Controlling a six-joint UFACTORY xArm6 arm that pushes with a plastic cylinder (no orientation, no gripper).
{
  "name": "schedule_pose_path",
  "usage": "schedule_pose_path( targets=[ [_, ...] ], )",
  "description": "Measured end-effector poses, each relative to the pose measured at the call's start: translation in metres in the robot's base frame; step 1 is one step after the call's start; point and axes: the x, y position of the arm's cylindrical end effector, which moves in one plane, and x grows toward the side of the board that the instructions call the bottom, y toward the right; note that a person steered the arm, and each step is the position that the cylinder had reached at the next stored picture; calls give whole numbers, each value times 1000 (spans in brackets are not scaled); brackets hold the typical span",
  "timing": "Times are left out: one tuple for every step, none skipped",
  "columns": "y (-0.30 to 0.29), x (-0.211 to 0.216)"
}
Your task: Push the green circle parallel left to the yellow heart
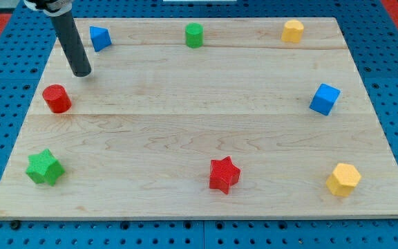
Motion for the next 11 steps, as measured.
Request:
schedule_pose_path(
  targets=[
    [0,0],
    [-1,0],
    [11,-9],
    [47,-31],
    [101,-63],
    [131,-91],
    [147,-112],
    [210,-113],
    [262,-113],
    [207,-102],
    [222,-56]
  ],
)
